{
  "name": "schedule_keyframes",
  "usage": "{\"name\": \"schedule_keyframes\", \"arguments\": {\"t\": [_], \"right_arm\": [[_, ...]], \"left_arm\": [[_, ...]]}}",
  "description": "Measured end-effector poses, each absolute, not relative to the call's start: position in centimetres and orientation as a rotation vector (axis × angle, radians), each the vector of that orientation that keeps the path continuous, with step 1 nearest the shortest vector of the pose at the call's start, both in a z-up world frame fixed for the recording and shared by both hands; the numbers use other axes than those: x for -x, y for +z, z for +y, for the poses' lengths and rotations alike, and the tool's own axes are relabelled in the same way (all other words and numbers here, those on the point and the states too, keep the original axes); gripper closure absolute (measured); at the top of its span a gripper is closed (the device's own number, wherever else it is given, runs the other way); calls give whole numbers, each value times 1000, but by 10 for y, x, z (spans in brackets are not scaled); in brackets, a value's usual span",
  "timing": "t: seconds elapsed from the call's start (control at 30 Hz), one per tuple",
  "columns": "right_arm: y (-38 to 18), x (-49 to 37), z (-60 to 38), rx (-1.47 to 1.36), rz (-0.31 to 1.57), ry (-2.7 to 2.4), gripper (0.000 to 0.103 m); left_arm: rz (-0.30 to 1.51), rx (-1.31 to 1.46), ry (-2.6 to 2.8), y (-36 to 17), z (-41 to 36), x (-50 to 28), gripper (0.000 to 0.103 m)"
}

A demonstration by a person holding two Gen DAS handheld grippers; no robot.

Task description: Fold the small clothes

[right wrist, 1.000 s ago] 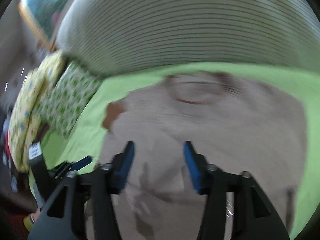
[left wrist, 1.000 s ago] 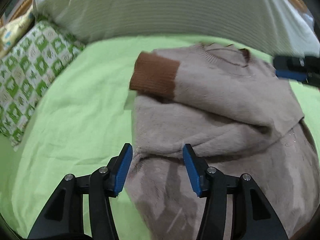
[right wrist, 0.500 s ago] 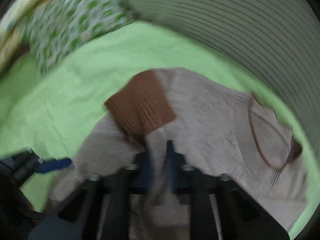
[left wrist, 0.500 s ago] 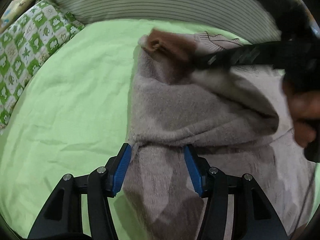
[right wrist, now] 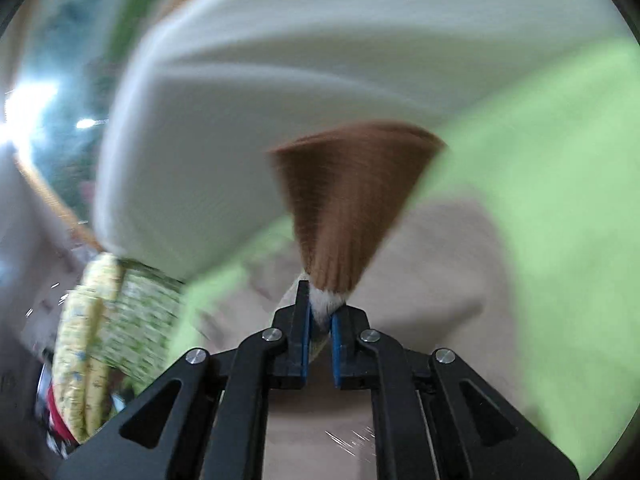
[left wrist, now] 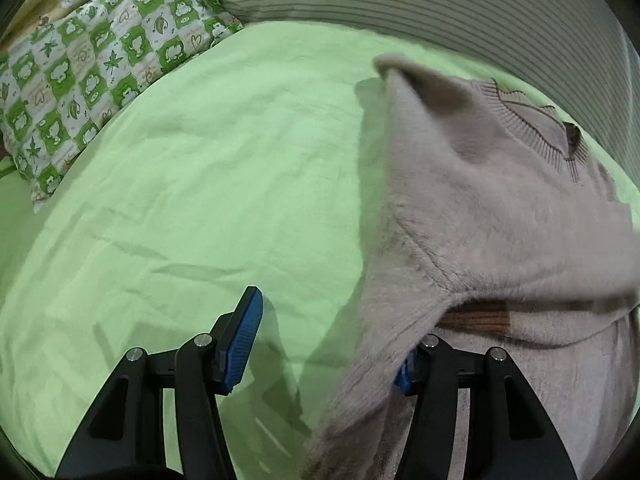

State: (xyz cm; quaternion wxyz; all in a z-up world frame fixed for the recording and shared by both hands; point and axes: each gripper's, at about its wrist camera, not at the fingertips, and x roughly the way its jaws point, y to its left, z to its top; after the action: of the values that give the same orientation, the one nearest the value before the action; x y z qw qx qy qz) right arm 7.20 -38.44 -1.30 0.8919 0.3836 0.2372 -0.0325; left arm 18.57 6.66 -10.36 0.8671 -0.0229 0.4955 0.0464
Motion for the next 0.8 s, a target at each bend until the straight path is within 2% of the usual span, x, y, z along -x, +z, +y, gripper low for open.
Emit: {"name": "schedule_keyframes", "arguments": {"t": [0.07, 0.13, 0.2, 0.27, 0.33, 0.43, 0.63, 0.7, 0.73, 0.77, 0.8], "right_arm": [[-41, -54, -396, -865, 596, -104, 87], [-52, -36, -399, -882, 620, -127, 85], [-51, -28, -397, -857, 605, -150, 76], [-48, -28, -398, -863, 589, -156, 59], [-42, -34, -400, -849, 583, -161, 57], [-33, -41, -393, -847, 598, -163, 43], [-40, -48, -394, -950, 662, -224, 42], [-41, -52, -394, -922, 684, -255, 56], [-41, -55, -393, -893, 697, -256, 79], [-39, -59, -391, -862, 713, -257, 97], [-37, -63, -388, -839, 725, -255, 101]], "left_arm": [[1039, 35, 92, -103, 67, -183, 46], [1041, 30, 90, -101, 70, -183, 44], [1045, 51, 102, -101, 77, -183, 40], [1057, 95, 116, -103, 84, -190, 39], [1059, 151, 138, -102, 87, -192, 39], [1064, 115, 122, -98, 74, -189, 41], [1004, -105, 21, -87, 25, -181, 41], [997, -118, 32, -86, 18, -182, 40], [995, -110, 42, -87, 20, -184, 39], [999, -95, 53, -88, 22, -184, 40], [1005, -77, 79, -88, 28, -184, 45]]}}
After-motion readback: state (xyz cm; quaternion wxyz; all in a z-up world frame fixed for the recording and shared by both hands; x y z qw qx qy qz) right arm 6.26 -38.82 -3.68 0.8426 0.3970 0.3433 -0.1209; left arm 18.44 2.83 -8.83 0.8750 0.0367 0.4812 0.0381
